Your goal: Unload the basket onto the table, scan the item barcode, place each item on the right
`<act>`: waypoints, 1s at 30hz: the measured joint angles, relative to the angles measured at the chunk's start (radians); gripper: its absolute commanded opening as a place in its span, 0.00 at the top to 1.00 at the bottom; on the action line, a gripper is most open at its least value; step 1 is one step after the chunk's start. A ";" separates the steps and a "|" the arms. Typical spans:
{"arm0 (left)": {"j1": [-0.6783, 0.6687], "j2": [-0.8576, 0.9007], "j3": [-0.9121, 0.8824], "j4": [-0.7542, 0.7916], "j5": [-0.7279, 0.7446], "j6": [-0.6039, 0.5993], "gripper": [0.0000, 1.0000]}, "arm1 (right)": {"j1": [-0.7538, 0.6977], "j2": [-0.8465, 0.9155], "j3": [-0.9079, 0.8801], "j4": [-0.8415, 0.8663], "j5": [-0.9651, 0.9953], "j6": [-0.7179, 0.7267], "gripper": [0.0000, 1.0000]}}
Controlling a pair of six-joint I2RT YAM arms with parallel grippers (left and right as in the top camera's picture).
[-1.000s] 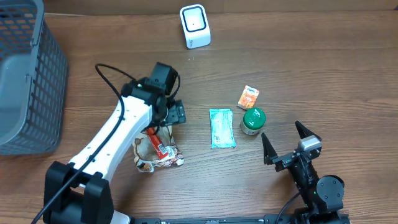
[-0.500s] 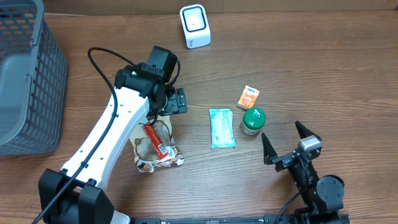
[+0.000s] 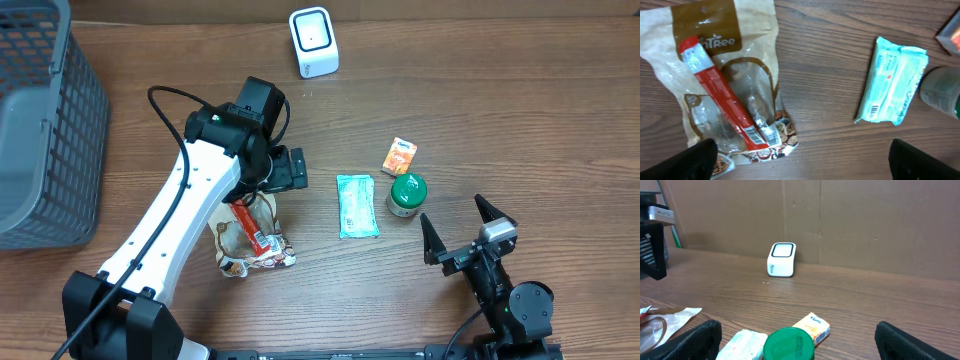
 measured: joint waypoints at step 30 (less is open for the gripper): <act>0.000 0.000 0.000 0.002 0.025 0.000 0.00 | 0.000 0.000 0.000 0.000 0.000 0.000 0.00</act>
